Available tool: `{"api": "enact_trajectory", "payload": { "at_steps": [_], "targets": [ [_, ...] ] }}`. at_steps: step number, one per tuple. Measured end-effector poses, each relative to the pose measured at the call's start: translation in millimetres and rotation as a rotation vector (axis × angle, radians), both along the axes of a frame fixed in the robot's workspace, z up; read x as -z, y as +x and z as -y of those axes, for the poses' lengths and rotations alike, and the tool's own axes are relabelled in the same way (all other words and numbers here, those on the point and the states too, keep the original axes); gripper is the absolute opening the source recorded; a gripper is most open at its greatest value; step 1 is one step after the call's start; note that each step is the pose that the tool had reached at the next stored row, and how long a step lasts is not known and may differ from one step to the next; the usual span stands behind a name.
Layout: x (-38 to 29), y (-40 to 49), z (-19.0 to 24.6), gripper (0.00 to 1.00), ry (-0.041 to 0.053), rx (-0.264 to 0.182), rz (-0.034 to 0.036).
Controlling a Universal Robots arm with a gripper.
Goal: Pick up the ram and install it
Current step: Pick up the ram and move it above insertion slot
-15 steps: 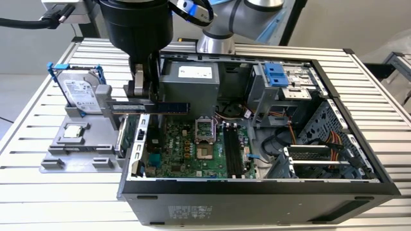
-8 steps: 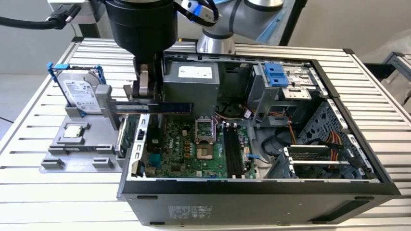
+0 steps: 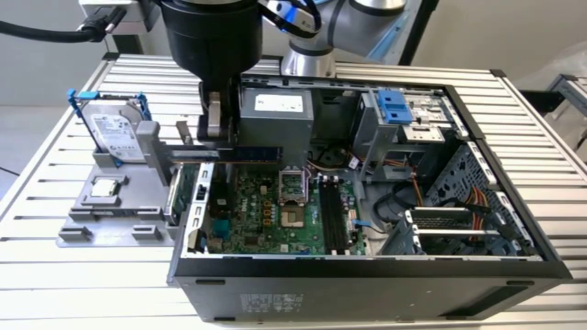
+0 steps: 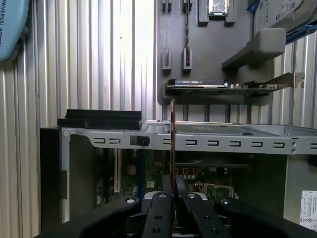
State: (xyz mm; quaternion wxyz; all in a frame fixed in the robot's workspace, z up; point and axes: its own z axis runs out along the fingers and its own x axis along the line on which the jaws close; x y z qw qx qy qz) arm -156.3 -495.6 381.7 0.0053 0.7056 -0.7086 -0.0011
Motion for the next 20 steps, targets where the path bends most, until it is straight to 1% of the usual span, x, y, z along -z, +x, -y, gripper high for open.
{"api": "enact_trajectory", "payload": {
  "at_steps": [20],
  "targets": [
    [0.0, 15.7, 0.0, 0.0, 0.0001, 0.0, 0.0]
  ]
}}
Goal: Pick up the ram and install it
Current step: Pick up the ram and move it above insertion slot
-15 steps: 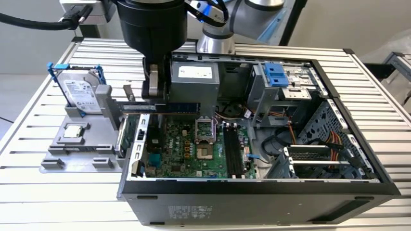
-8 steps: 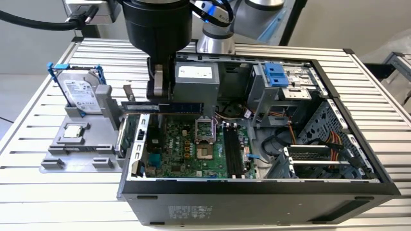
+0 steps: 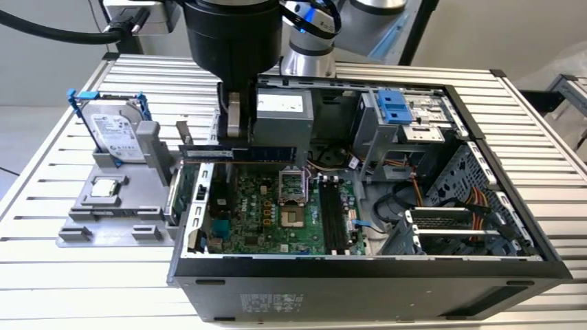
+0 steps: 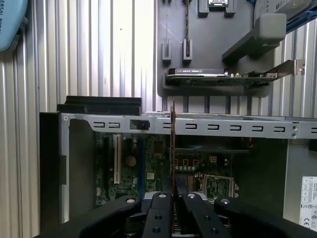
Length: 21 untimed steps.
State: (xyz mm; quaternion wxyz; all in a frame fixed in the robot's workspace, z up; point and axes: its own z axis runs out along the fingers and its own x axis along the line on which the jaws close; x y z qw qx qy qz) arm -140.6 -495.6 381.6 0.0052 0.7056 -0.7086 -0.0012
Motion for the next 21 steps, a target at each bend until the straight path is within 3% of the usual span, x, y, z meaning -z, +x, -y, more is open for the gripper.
{"api": "enact_trajectory", "payload": {
  "at_steps": [21],
  "targets": [
    [0.0, 14.6, 0.0, 0.0, 0.0, 0.0, 0.0]
  ]
}}
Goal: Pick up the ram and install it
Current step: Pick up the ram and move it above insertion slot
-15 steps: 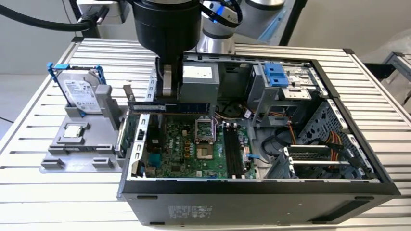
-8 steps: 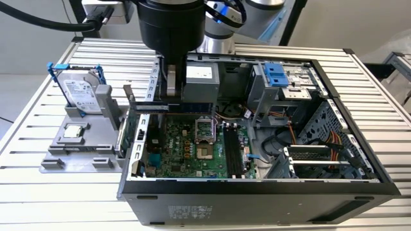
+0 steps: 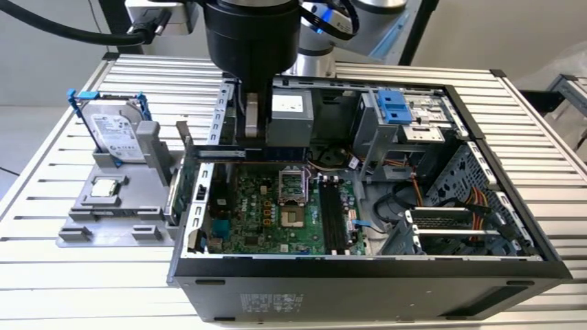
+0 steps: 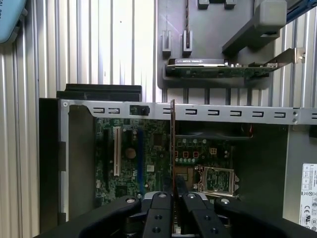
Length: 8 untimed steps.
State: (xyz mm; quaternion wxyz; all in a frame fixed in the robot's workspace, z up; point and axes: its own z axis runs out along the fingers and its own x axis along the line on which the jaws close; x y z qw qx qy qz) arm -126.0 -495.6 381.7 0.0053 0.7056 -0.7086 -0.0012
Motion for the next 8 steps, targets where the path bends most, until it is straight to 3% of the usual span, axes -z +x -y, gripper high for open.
{"api": "enact_trajectory", "payload": {
  "at_steps": [8],
  "targets": [
    [0.0, 8.5, 0.0, 0.0, -0.0001, 0.0, 0.0]
  ]
}}
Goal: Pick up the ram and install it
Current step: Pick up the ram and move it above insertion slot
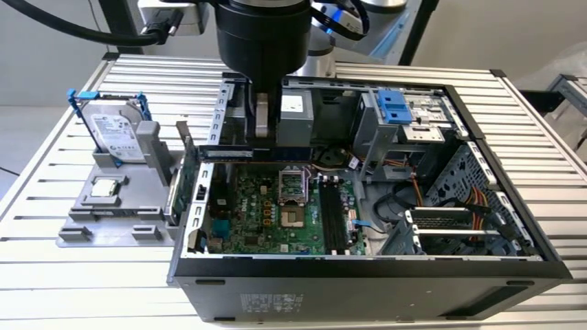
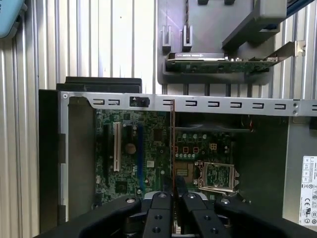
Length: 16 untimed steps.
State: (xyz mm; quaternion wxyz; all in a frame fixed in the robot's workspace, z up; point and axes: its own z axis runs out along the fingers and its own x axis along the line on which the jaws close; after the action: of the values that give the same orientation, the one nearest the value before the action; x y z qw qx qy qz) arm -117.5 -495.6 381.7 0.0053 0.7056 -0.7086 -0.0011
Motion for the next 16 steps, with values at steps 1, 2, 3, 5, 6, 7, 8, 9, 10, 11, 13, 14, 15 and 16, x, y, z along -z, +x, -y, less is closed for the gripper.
{"api": "enact_trajectory", "payload": {
  "at_steps": [1, 2, 3, 5, 6, 7, 8, 9, 10, 11, 13, 14, 15, 16],
  "targets": [
    [0.0, 0.7, 0.0, 0.0, 0.0001, 0.0, 0.0],
    [0.0, 1.3, -0.1, 0.0, 0.0001, 0.0, 0.0],
    [0.0, 1.7, -0.2, 0.0, 0.0, 0.0, 0.0],
    [0.0, 2.7, -0.6, 0.0, 0.0001, 0.0, 0.0001],
    [0.0, 3.6, -0.6, 0.0, 0.0001, 0.0, 0.0],
    [0.0, 4.8, -0.7, 0.0, 0.0, 0.0, 0.0],
    [0.0, 6.1, -0.7, 0.0, 0.0001, 0.0, 0.0],
    [0.0, 7.5, -0.8, 0.0, 0.0, 0.0, 0.0],
    [0.0, 8.8, -0.8, 0.0, 0.0, 0.0, 0.0],
    [0.0, 10.1, -0.8, 0.0, 0.0001, 0.0, 0.0001],
    [0.1, 12.7, -0.9, 0.0, 0.0001, 0.0, 0.0001],
    [0.0, 13.9, -1.0, 0.0, 0.0, 0.0, 0.0],
    [0.0, 15.0, -1.0, 0.0, 0.0001, 0.0, 0.0001],
    [0.0, 16.2, -1.1, 0.0, 0.0001, 0.0, 0.0001]
  ]
}}
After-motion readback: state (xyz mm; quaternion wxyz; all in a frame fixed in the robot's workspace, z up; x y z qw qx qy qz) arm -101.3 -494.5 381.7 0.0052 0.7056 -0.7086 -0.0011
